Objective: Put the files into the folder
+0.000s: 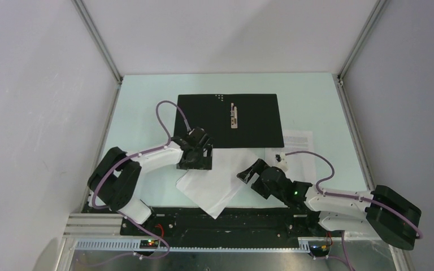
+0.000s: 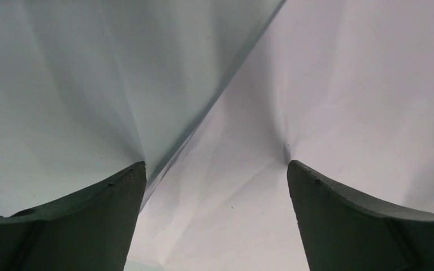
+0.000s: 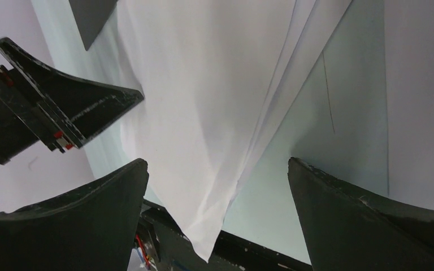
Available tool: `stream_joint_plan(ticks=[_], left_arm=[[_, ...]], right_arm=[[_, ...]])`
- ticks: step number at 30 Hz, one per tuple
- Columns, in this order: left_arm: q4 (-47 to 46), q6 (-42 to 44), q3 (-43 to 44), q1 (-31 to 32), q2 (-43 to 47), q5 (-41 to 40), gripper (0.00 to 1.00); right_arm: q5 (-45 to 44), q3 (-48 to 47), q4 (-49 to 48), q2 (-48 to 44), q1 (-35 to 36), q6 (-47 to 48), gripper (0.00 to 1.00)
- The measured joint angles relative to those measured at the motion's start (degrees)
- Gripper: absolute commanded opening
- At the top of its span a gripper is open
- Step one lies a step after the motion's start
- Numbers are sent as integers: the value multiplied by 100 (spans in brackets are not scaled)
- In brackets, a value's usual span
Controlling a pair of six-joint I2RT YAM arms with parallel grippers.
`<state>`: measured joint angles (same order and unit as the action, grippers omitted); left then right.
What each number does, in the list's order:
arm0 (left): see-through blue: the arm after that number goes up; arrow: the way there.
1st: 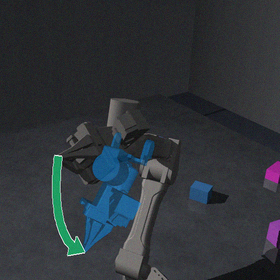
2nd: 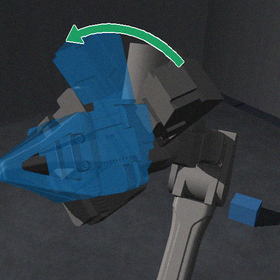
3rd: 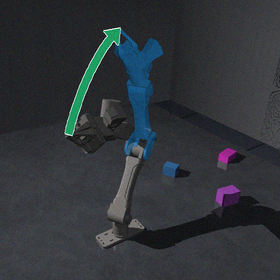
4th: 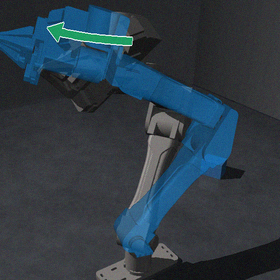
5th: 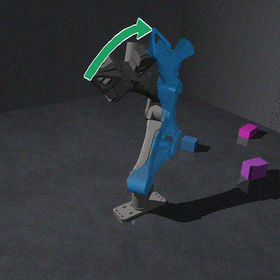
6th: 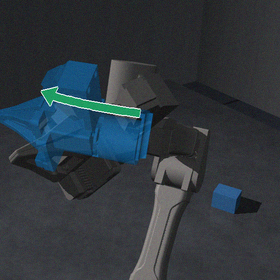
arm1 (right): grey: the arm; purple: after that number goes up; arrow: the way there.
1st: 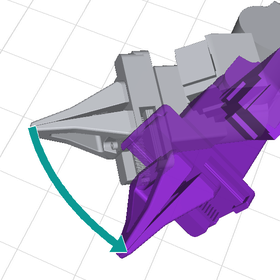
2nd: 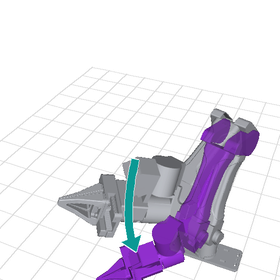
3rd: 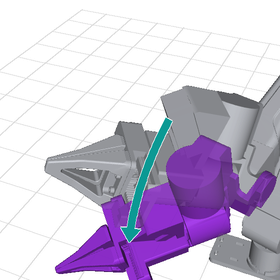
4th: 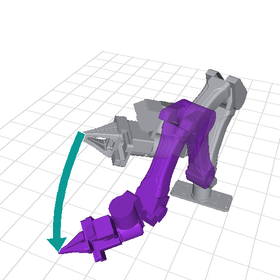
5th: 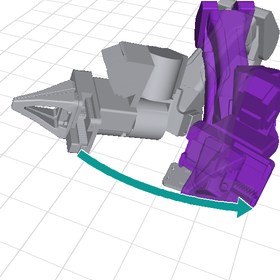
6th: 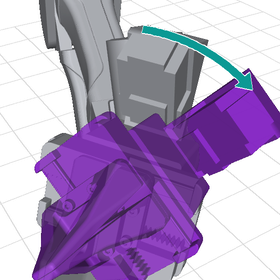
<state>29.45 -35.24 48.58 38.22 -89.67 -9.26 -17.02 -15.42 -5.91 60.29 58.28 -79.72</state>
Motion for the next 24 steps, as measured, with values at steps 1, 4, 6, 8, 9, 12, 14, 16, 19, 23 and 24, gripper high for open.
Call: stream_joint_plan(ticks=[1,4,6,8,9,12,14,16,19,23,24], left_arm=[[4,61,0,22,-2,15,98],[-11,153,-2,109,-2,122,98],[-46,188,-15,170,11,243,98],[-116,212,-59,221,57,361,100],[-155,210,-92,240,90,417,98],[-280,197,-201,297,203,590,94],[-365,155,-271,334,278,752,90],[-446,72,-326,361,330,927,84],[-542,-48,-389,382,367,1169,78],[-627,-227,-426,389,365,1423,75],[-634,-256,-428,391,365,1480,75]], right_arm=[[-35,9,-70,39,-2,-22,99],[-72,59,-382,186,-63,-46,100],[-66,105,-610,275,-149,-46,100],[-50,140,-815,363,-249,-44,100],[-48,144,-883,396,-284,-37,100],[-24,149,-1047,498,-374,-7,99],[0,149,-1163,584,-415,35,99],[52,146,-1272,682,-452,90,99],[164,94,-1331,748,-505,153,99],[302,76,-1082,568,-584,216,99],[361,92,-953,466,-619,232,99]])
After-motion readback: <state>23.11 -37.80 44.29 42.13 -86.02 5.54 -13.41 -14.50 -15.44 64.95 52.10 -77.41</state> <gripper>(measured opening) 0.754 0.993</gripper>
